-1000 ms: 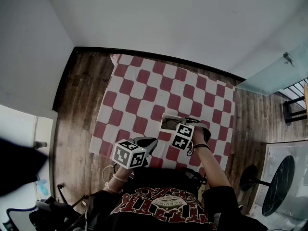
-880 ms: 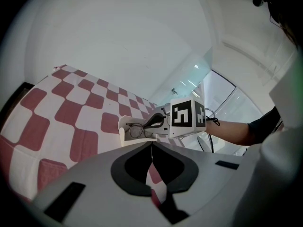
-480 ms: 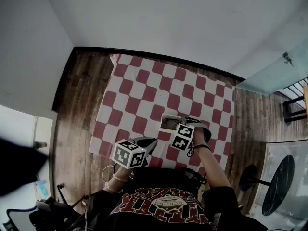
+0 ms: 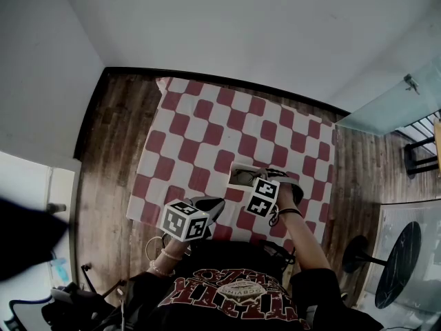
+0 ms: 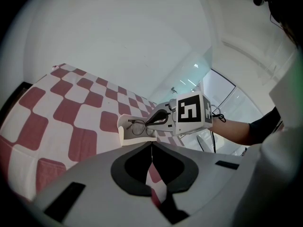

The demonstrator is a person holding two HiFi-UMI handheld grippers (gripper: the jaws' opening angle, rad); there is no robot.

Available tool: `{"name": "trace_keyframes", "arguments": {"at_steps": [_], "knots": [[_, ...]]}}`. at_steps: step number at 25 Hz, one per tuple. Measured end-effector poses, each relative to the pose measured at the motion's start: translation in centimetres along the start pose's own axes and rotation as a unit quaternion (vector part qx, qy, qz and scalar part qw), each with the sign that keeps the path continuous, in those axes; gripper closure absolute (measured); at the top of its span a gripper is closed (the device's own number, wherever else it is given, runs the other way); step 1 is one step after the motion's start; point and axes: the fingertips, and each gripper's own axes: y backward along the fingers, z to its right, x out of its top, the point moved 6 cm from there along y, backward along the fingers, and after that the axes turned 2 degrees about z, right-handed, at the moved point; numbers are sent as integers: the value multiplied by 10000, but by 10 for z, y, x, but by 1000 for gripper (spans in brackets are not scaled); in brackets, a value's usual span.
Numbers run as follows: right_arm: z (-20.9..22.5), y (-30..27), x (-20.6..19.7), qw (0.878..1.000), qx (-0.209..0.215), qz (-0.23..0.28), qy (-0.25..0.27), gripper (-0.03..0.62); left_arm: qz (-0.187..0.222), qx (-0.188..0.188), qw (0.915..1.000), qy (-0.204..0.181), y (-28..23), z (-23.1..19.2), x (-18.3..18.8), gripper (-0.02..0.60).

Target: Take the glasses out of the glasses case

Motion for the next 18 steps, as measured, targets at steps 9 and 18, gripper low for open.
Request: {"name": "trace_keyframes", "arguments": {"at_steps": [9,18], "knots": [[0,6,0,10000,-15,-40,50,569,-27,-19,10000,-5,-2,0,-1,572],[2,12,-5,10000,-71,-58,10,569,-56,-46,10000,3,-4,0,-2,572]]}}
